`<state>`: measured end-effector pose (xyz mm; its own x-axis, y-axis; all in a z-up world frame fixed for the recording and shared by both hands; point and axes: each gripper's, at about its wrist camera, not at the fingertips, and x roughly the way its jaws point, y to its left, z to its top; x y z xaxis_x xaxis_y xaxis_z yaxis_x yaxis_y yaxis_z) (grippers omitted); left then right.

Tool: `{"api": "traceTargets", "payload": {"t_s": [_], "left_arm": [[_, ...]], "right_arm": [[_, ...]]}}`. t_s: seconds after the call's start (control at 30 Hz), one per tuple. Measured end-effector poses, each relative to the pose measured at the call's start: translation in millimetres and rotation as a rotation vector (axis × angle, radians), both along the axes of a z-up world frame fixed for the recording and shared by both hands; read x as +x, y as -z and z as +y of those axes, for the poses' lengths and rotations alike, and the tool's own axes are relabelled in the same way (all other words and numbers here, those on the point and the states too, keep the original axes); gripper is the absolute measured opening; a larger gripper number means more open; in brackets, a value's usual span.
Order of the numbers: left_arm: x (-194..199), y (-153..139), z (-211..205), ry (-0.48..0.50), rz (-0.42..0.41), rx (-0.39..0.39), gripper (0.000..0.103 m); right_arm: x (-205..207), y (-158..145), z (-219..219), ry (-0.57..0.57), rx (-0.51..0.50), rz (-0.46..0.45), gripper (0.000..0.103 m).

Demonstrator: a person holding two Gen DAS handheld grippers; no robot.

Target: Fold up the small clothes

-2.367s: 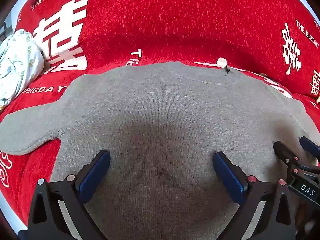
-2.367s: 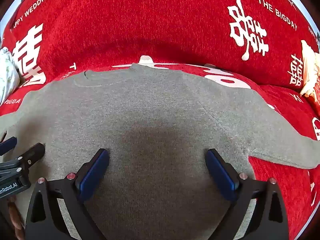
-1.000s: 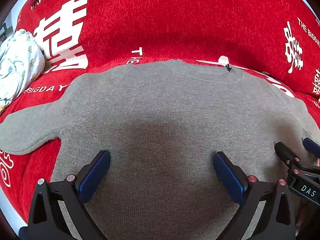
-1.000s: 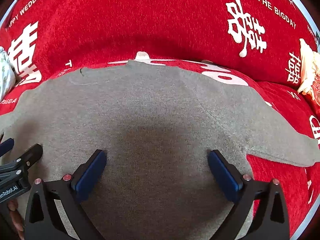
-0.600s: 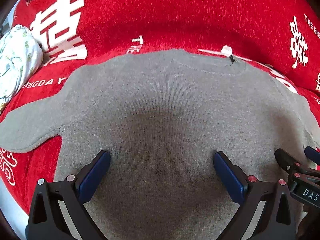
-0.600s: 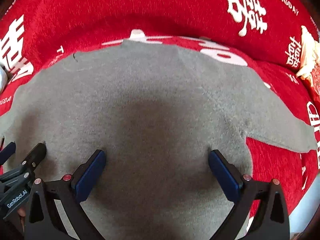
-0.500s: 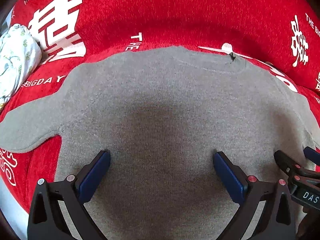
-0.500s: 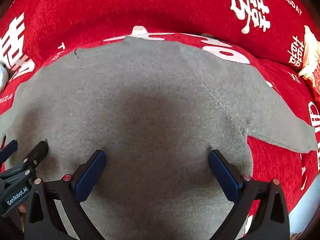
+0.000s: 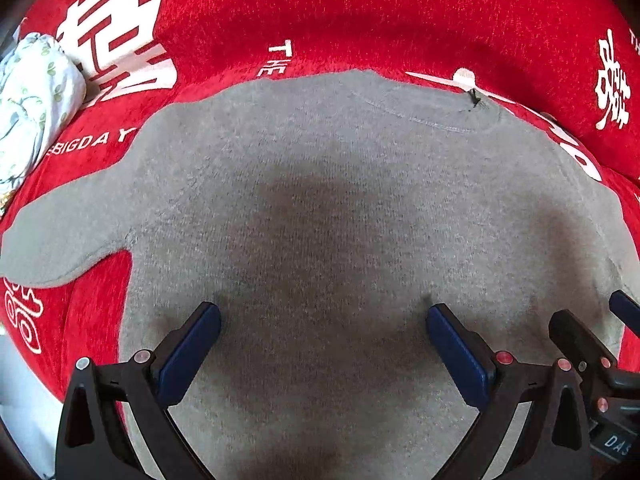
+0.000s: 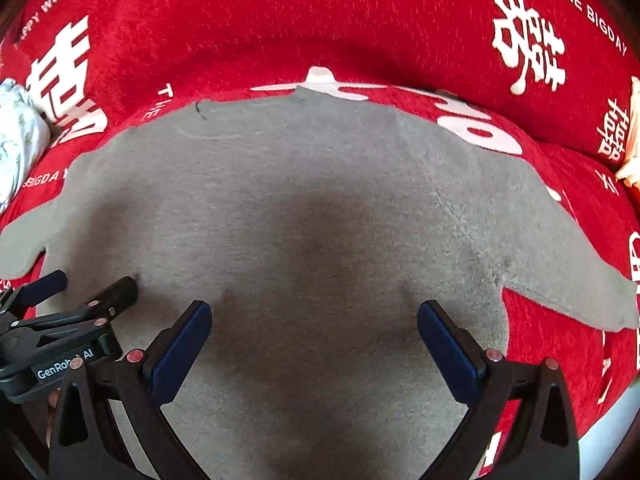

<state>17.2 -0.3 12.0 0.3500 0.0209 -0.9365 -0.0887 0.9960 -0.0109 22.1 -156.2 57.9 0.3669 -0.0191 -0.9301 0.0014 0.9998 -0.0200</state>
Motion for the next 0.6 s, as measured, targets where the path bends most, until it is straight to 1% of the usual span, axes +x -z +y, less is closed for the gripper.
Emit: {"api": "traceTargets", "payload": {"t_s": [0.07,0.2,0.3,0.43,0.6], "left_arm": [[-2,-4,-2,-0.007,-0.001,-0.002,0.103],[-5,-16,-7,-0.012,-0.035,0.018,0.103],[-5,-26,-15,-0.002,-0.043,0.009,0.103],[-4,-39,-31,0.012,-0.061,-0.003,0.103],[0,-45,-54,0.039,-0.067,0.005,0.103]], "right_arm": [[-2,-3,-2,0.001,-0.006,-0.016,0.102],[-4,-12,-13,0.026,-0.016,-0.054,0.102],[-6,-18,-24,0.055,-0.023,-0.086,0.102],[-6,-28,-42,0.094,-0.033,-0.12,0.102],[-10,-33,-65,0.127,-0.053,-0.156,0.102]]}}
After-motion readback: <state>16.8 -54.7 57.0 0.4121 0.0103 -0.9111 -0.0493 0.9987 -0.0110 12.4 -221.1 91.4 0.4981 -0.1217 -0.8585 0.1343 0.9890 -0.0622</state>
